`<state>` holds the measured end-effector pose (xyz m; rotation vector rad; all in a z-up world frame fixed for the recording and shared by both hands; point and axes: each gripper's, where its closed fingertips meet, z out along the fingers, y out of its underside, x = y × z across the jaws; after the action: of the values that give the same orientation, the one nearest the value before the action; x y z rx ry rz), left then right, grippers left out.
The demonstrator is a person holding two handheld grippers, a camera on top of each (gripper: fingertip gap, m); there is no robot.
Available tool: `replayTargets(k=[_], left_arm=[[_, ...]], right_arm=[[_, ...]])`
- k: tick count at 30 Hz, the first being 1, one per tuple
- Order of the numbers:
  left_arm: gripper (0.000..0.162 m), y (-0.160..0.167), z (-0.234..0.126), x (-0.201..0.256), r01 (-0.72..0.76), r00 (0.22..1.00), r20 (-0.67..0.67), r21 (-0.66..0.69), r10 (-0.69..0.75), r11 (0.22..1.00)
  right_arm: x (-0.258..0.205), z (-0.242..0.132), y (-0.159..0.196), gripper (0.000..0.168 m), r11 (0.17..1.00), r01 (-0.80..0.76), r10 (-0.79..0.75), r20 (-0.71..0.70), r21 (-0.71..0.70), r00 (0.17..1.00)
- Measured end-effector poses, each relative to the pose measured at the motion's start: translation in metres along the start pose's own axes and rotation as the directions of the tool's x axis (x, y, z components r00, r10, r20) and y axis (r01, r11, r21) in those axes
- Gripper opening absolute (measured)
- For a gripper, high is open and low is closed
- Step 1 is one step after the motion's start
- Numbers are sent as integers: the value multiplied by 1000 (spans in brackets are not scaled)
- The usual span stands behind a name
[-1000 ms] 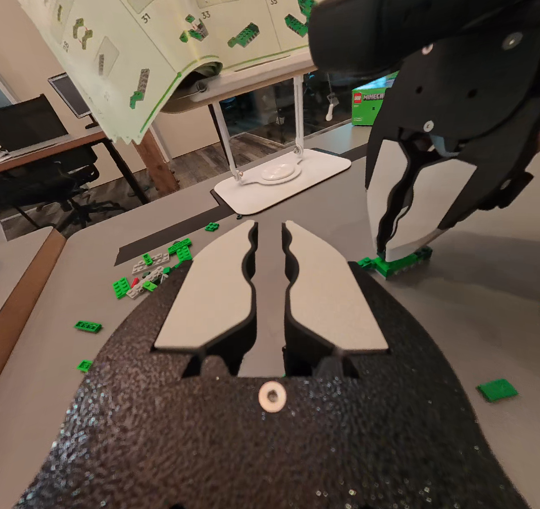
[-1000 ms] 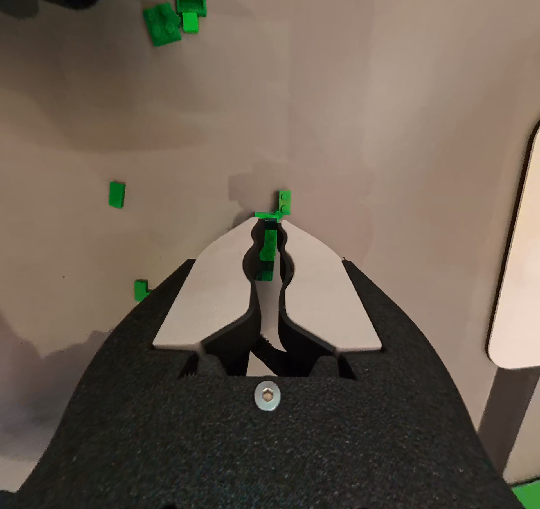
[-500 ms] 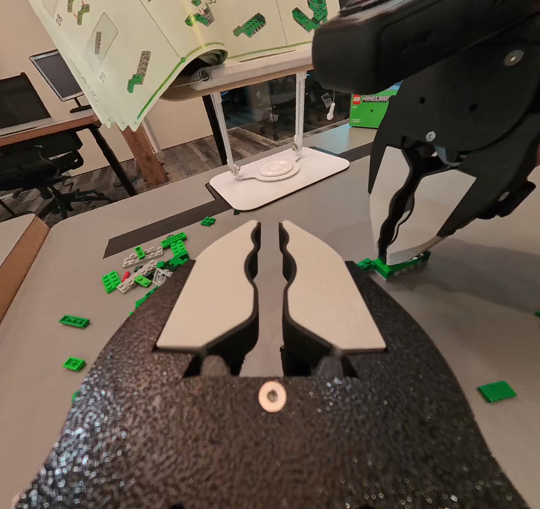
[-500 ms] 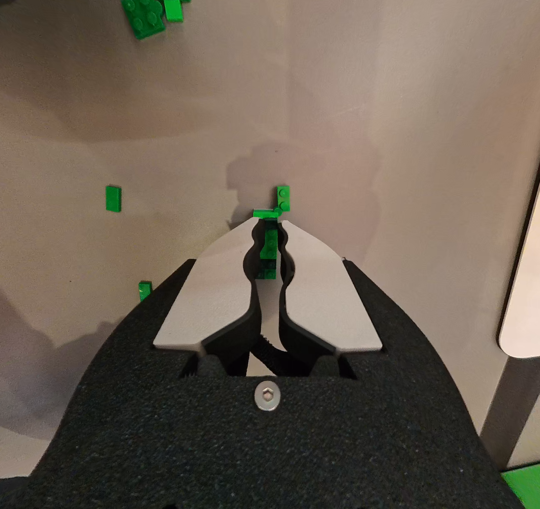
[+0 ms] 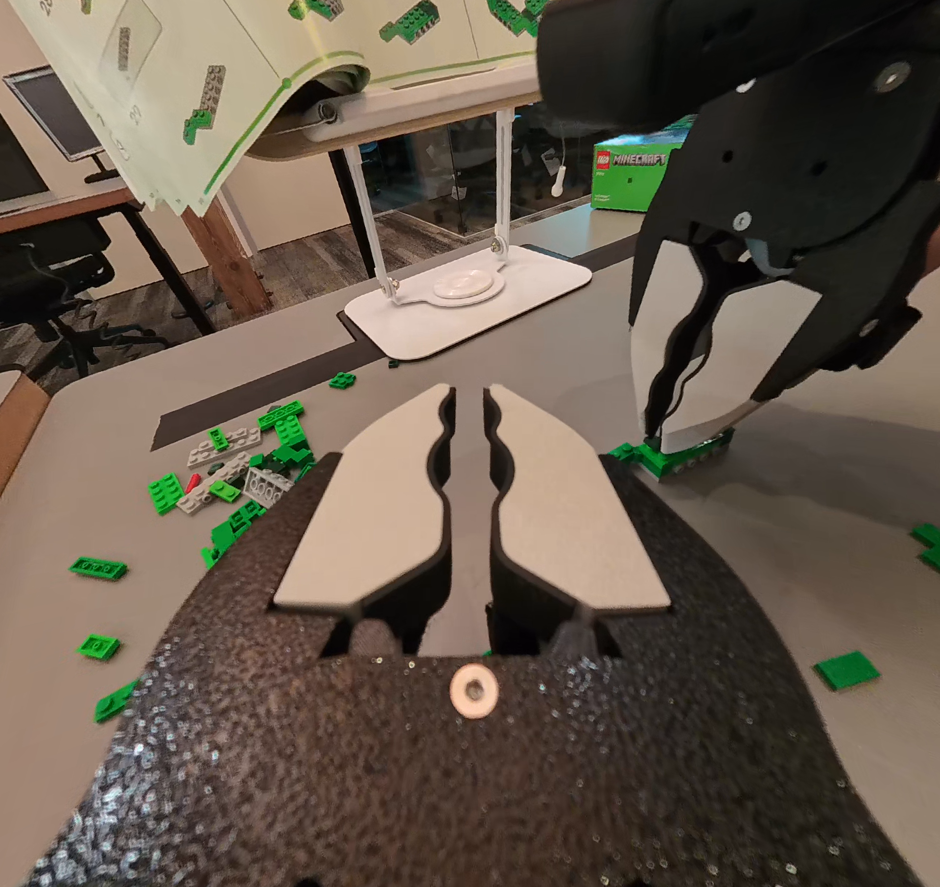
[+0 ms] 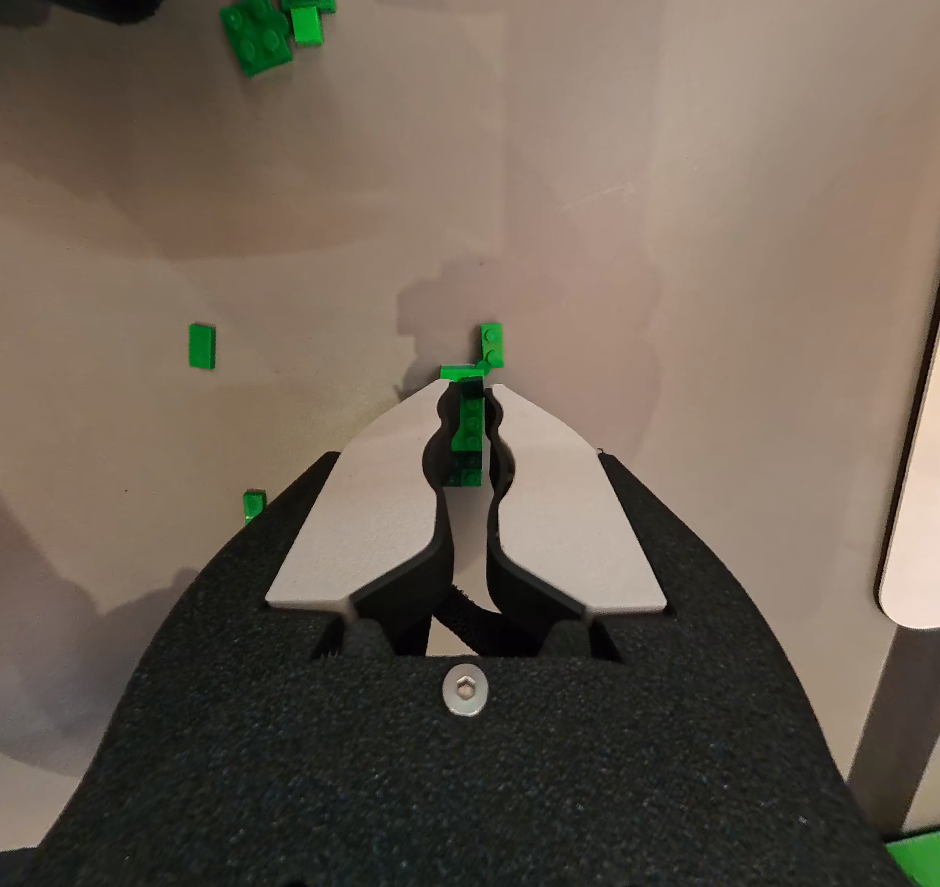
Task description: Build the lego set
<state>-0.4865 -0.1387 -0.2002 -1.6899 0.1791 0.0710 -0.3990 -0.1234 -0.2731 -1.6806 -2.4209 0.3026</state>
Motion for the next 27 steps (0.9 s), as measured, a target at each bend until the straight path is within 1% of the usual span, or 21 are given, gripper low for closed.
replayTargets(k=[4,7,9,12,14,16,18,20,24,27], left_arm=[[9,1,0,1,-2,1000,-7,-4,2,1000],[9,1,1,2,-5,1000,-13,-7,5,1000],[9,1,1,3,-9,1000,-18,-6,9,1000],[8,0,1,5,-14,999,-29,1,14,1000],[8,0,1,6,-19,999,-36,7,20,1000],[8,-1,1,8,-29,999,-41,10,29,1000],[8,-1,1,9,-40,998,-45,15,41,999],[8,-1,1,11,-50,998,-46,18,51,999],[8,-2,2,15,-57,996,-65,26,59,998],[8,-1,3,18,-69,995,-77,24,71,997]], right_arm=[[0,-2,0,9,1000,-5,5,-4,16,1000],[4,-9,2,13,999,-12,14,-32,43,999],[5,-16,3,15,994,-26,30,-42,103,999],[5,-21,7,26,975,-15,29,-58,223,998],[5,-19,13,36,955,-2,26,-79,297,997],[2,-17,16,40,924,-3,37,-82,383,996],[0,-16,18,41,884,-19,65,-83,468,994],[-4,-14,22,42,856,-45,92,-66,515,994],[-6,-9,31,37,827,-68,133,-76,558,988],[-6,-2,33,34,833,-71,134,-75,549,988]])
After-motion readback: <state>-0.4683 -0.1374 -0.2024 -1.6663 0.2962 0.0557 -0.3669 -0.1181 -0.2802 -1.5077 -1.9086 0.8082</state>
